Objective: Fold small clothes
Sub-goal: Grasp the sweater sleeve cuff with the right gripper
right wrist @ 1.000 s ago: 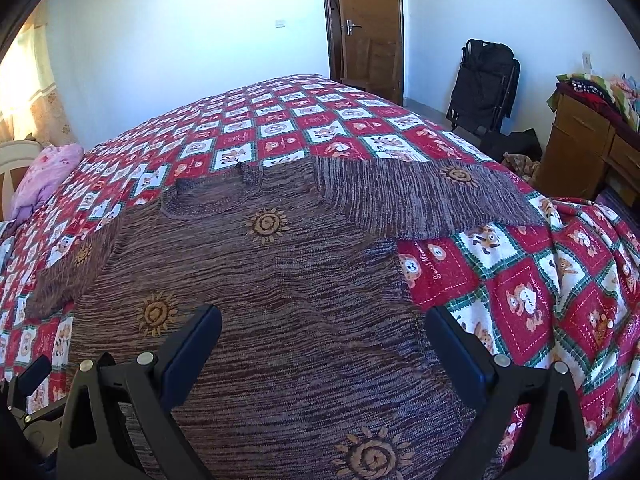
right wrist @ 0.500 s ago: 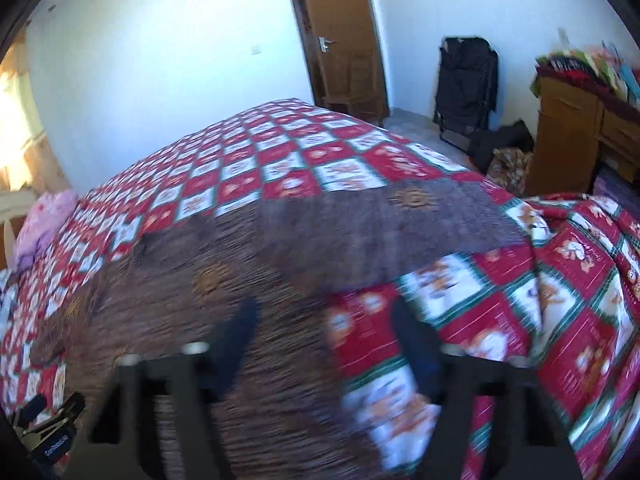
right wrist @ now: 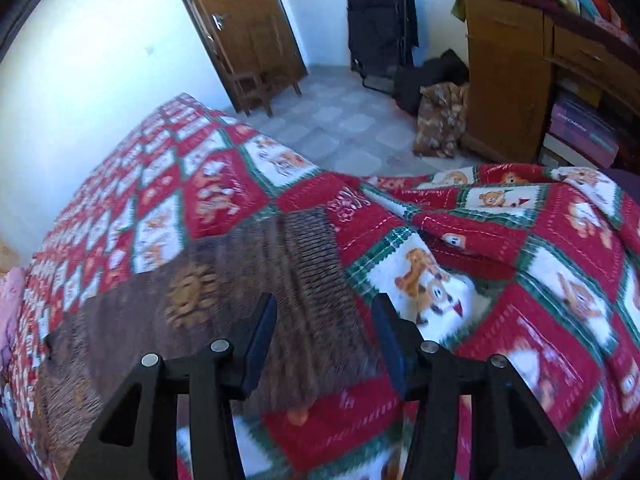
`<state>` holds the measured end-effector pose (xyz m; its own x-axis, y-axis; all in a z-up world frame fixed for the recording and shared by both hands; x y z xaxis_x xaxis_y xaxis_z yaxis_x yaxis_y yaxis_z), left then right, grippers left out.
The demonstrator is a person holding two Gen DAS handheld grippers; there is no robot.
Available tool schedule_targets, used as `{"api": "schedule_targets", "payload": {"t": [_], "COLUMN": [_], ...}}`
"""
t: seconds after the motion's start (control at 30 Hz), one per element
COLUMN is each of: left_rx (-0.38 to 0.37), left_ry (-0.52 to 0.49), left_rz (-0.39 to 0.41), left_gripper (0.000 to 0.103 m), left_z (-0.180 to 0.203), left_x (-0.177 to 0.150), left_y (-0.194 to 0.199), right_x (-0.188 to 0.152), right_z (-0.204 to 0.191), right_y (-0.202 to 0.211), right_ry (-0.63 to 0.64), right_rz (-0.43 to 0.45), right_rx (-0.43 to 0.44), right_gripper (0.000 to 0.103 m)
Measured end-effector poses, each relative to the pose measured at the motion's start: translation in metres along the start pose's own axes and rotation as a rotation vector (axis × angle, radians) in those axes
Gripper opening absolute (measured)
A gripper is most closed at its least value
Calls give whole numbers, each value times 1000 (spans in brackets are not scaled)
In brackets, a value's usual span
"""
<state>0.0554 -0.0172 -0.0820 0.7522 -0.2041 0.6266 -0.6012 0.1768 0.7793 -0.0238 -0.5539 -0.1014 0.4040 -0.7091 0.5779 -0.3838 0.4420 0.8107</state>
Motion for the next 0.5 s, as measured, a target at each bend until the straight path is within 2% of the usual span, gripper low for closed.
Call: {"api": "schedule_targets", "payload": {"t": [0.07, 0.17, 0.23, 0.27, 0.3, 0.4, 0.5], "left_rx": [6, 7, 5, 1, -3, -11, -21], "left_ry": [-6, 0, 7, 12, 15, 19, 23], "left_rz": [-2, -8, -11, -13, -16, -20, -8], "left_gripper": [96, 96, 96, 96, 96, 96, 96], "left_z": [0, -2, -3, -4, -5, -6, -8], "left_x": [0, 0, 0, 0, -1, -2, -2], "left_y": [-1, -3, -4, -5, -6, -7, -4], "right_x": [-2, 0, 0, -1, -1, 0, 7], "right_z": [-5, -9, -12, -15, -19, -20, -27], "right_y": [-17, -20, -22, -21, -20, -15, 9], "right_ry": [15, 42, 77, 108, 127, 140, 128], "right_rz": [-46, -19, -13, -6, -14, -30, 7], "right_rx": [25, -26, -66, -55, -21, -28, -16], "right_gripper": [51, 48, 22, 12, 7, 7, 7]}}
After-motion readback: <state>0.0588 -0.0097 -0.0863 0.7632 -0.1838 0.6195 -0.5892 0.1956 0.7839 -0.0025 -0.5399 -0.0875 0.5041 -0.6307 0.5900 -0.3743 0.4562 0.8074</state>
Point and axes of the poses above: each gripper's, at about its wrist camera, not at the fingertips, and y roughly against the way its jaws point, z to its right, x to its top, the point moved 6 cm from there along -y, roughly the way its jaws point, and after that the axes turned 9 degrees about -x, right-handed, at the moved point
